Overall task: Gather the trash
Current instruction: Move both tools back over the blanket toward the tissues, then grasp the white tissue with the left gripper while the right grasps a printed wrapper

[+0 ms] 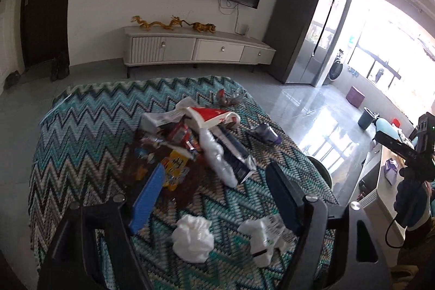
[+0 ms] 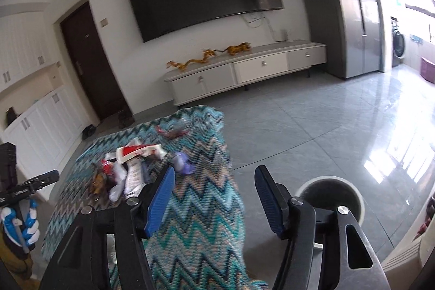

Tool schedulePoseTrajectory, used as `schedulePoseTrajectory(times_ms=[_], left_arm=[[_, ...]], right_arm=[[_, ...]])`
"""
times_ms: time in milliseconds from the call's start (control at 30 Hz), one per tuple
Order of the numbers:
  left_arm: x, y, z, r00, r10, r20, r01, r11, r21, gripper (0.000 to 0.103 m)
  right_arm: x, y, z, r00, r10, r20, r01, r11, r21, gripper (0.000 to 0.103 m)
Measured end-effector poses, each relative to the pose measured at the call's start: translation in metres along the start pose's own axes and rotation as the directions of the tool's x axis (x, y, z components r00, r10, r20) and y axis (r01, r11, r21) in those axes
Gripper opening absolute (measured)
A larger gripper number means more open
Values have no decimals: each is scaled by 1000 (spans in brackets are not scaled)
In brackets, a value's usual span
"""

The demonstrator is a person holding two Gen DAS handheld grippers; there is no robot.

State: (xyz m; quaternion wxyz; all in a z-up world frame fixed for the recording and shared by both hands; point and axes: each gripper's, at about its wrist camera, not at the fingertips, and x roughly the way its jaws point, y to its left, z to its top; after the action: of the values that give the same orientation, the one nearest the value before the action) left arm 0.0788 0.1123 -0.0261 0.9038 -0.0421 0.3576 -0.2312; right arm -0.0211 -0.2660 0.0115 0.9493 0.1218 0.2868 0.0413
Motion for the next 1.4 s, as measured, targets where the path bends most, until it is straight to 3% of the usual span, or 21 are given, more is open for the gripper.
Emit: schedulePoseTrajectory(times_ms=[200, 367, 533, 800, 1100, 1233, 1300, 1367, 1400], left_arm=[[-10, 29, -40, 999, 20, -34, -23, 998, -66, 76], [-13, 32, -58, 999, 6, -44, -9, 997, -76, 76], [-2, 24, -65, 996, -12, -89, 8, 999, -49, 76], [31, 20, -78, 982, -33, -185, 24, 998, -53, 75], [49, 19, -80, 973, -50, -224, 37, 997, -62, 70], [60, 17, -81, 968, -45, -247, 30, 998, -62, 59], [64, 16, -82, 965, -41, -259, 24, 997, -67, 52], [67, 16, -84, 962, -45, -269, 26, 997, -76, 34], [68, 17, -85, 962, -48, -270, 27, 996, -80, 29]], right_arm=[[14, 43, -8, 991, 112, -72, -116, 992, -53, 61], [28, 65, -14, 970, 201, -136, -210, 976, -58, 61], [51, 88, -28, 930, 258, -262, -294, 950, -107, 61], [87, 116, -64, 832, 316, -456, -423, 893, -152, 61], [126, 138, -85, 752, 328, -572, -500, 849, -171, 53], [138, 144, -90, 737, 321, -595, -512, 839, -182, 43], [141, 146, -93, 737, 310, -601, -513, 836, -197, 31], [141, 147, -94, 740, 314, -595, -516, 832, -204, 17], [140, 146, -93, 744, 319, -587, -518, 830, -206, 16]])
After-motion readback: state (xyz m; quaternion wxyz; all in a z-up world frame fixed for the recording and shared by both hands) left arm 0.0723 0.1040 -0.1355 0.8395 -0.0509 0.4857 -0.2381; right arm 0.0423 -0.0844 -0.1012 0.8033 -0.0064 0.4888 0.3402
